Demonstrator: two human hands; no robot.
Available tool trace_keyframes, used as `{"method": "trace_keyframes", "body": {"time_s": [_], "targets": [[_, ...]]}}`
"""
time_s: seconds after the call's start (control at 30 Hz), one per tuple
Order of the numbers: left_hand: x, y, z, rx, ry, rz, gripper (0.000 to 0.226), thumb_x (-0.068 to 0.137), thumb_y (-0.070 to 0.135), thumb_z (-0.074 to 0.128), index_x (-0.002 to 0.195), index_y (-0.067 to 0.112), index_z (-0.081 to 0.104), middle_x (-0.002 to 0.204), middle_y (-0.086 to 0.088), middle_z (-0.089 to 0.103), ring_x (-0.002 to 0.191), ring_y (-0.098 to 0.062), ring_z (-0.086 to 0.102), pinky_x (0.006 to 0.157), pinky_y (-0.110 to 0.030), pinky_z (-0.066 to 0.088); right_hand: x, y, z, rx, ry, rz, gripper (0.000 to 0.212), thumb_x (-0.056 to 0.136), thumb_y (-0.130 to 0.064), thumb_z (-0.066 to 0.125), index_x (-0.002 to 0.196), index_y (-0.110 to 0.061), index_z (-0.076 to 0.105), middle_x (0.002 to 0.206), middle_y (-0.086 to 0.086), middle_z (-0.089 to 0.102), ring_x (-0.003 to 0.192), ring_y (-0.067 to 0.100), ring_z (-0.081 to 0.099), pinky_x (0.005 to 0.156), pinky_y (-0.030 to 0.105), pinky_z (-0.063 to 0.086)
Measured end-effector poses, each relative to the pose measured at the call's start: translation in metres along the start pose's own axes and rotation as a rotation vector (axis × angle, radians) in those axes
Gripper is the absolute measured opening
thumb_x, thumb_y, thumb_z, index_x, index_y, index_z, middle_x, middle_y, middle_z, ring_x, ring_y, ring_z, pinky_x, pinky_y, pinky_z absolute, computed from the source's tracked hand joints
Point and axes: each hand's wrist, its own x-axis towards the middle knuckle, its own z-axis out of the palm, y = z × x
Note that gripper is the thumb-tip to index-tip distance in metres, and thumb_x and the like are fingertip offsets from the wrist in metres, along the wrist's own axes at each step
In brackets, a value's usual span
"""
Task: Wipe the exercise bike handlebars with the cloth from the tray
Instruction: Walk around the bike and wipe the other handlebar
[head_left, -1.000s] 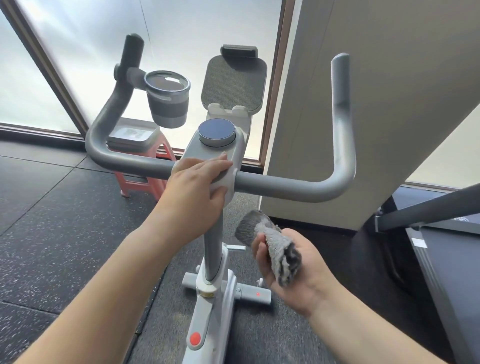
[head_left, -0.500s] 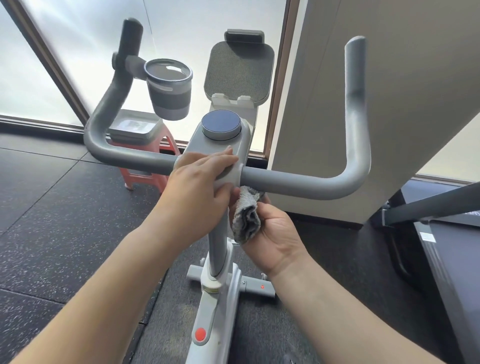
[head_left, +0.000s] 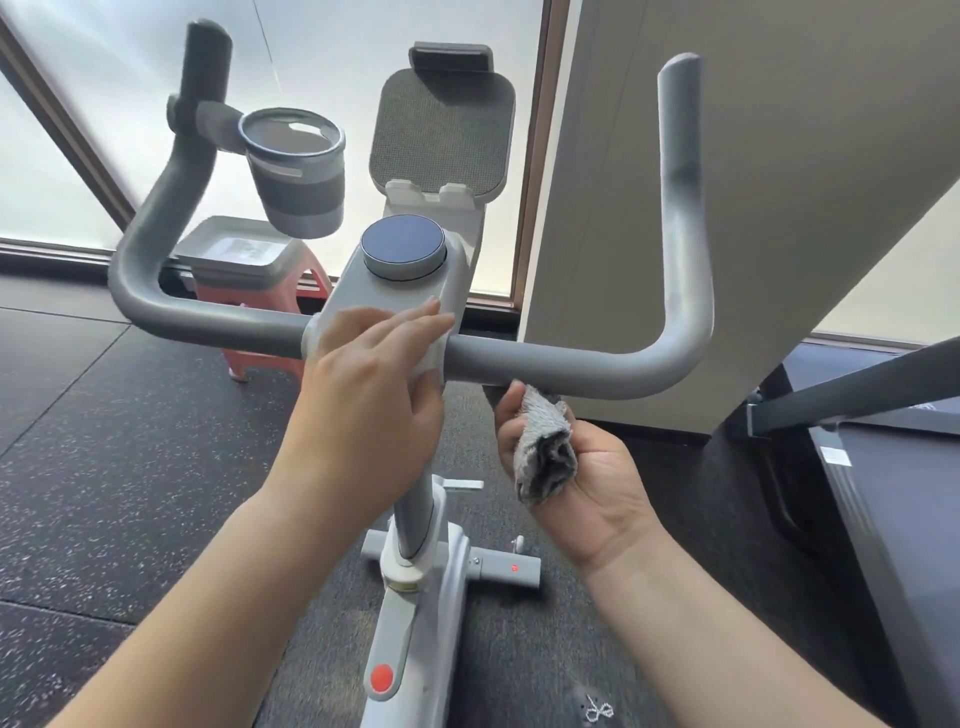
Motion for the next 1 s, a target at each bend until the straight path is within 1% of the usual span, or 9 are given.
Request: {"method": "trace_keyframes", "body": {"time_s": [0.13,0.23,0.3,0.43,0.5,0.6,0.7,0.83,1.0], "targets": [[0.003,0.018,0.009,0.005,-0.028,0.051,0.043,0.078,0.017,0.057,0.120,0.022,0.064,0.126,0.011,0.062,0.116,-0.020,0.052,0.098,-0.041,0.044,-0.010,-0.018,-0.004,0.013,-0.025,0.017,0.116,0.053,0.020,0.077,0.150,-0.016,0.025,0.136,0.021,0.047,0.083,0.029,0.068,0.061,0.034,0.056],[0.010,0.031,0.018,-0.021,-0.051,0.073,0.043,0.079,0.019,0.057,0.121,0.024,0.063,0.126,0.012,0.062,0.115,-0.019,0.056,0.094,-0.045,0.047,-0.017,-0.031,-0.006,-0.023,-0.029,0.053,0.106,0.054,0.014,0.082,0.146,-0.009,0.034,0.124,0.024,0.057,0.083,0.028,0.067,0.061,0.034,0.057],[0.013,0.038,0.026,-0.023,-0.042,0.093,0.042,0.079,0.018,0.058,0.120,0.023,0.064,0.123,0.011,0.064,0.112,-0.016,0.055,0.093,-0.041,0.047,-0.022,-0.040,-0.006,-0.097,-0.012,0.044,0.099,0.043,0.012,0.087,0.133,-0.007,0.049,0.114,0.023,0.061,0.080,0.027,0.068,0.058,0.032,0.056],[0.020,0.052,0.039,-0.021,-0.009,0.118,0.037,0.081,0.013,0.059,0.117,0.021,0.066,0.112,0.009,0.069,0.103,-0.014,0.050,0.089,-0.025,0.039,-0.035,-0.067,-0.006,-0.348,-0.020,-0.005,0.065,0.036,0.005,0.088,0.099,-0.005,0.073,0.110,0.023,0.063,0.078,0.024,0.069,0.061,0.032,0.058],[0.022,0.061,0.044,-0.016,0.009,0.113,0.036,0.081,0.014,0.059,0.116,0.022,0.066,0.108,0.011,0.069,0.102,-0.015,0.051,0.088,-0.029,0.041,-0.040,-0.081,-0.007,-0.455,-0.018,-0.018,0.056,0.042,0.003,0.085,0.096,-0.006,0.075,0.104,0.022,0.066,0.080,0.026,0.070,0.068,0.033,0.058],[0.025,0.076,0.052,-0.020,0.027,0.103,0.034,0.081,0.014,0.060,0.113,0.022,0.068,0.103,0.011,0.070,0.099,-0.012,0.051,0.085,-0.031,0.045,-0.049,-0.098,-0.004,-0.581,-0.013,-0.018,0.035,0.064,0.006,0.068,0.095,-0.007,0.075,0.096,0.020,0.068,0.080,0.025,0.071,0.068,0.032,0.058],[0.027,0.091,0.059,-0.033,0.038,0.105,0.032,0.079,0.013,0.061,0.108,0.019,0.070,0.098,0.009,0.071,0.095,-0.012,0.052,0.082,-0.028,0.043,-0.053,-0.110,0.001,-0.648,-0.040,-0.004,0.036,0.073,0.010,0.056,0.100,-0.006,0.073,0.092,0.019,0.069,0.078,0.023,0.070,0.067,0.031,0.058],[0.029,0.104,0.068,-0.031,0.061,0.103,0.030,0.080,0.012,0.060,0.106,0.018,0.072,0.093,0.010,0.071,0.092,-0.015,0.053,0.078,-0.033,0.048,-0.053,-0.129,0.001,-0.694,-0.042,0.050,0.046,0.074,0.013,0.061,0.118,-0.001,0.063,0.103,0.021,0.069,0.086,0.026,0.070,0.076,0.036,0.058],[0.029,0.119,0.077,-0.011,0.097,0.099,0.027,0.082,0.018,0.056,0.104,0.019,0.072,0.090,0.017,0.065,0.089,-0.016,0.054,0.078,-0.033,0.046,-0.048,-0.156,-0.005,-0.721,-0.015,0.091,0.060,0.071,0.008,0.060,0.130,-0.003,0.054,0.108,0.022,0.066,0.083,0.023,0.070,0.072,0.031,0.057]]}}
